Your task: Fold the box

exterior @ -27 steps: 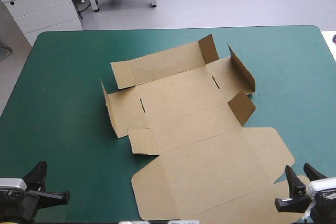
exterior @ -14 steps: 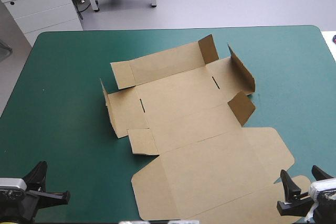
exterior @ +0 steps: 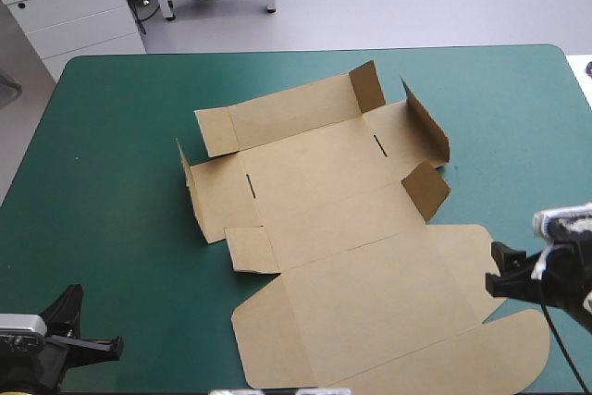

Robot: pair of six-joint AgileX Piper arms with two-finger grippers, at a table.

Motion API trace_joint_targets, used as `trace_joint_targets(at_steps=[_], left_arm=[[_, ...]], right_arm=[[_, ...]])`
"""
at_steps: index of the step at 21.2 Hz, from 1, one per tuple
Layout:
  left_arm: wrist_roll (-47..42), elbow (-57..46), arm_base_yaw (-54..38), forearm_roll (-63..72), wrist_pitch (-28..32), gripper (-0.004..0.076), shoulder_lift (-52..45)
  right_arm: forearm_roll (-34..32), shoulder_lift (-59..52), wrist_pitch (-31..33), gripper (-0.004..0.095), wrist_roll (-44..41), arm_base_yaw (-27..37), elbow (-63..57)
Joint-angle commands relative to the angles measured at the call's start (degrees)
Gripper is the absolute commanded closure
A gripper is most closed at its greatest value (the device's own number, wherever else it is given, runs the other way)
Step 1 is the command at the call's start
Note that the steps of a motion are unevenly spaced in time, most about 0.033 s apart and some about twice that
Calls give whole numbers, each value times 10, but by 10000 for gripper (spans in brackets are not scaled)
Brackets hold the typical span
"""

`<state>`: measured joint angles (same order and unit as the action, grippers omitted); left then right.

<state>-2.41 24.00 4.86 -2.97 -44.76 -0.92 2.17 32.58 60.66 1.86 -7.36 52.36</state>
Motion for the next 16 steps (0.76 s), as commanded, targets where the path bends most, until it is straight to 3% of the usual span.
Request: trace_joint_targets(at_steps=[1,8,16], left_arm=[[-1,12,1,3,45,734,-8],[-1,12,1,3,45,734,-8],[-1,12,1,3,45,734,-8]], right_arm=[[-2,107,-13,228,15,-1,73],[5,322,14,228,61,-1,174],[72,542,5,228,178,-1,276]])
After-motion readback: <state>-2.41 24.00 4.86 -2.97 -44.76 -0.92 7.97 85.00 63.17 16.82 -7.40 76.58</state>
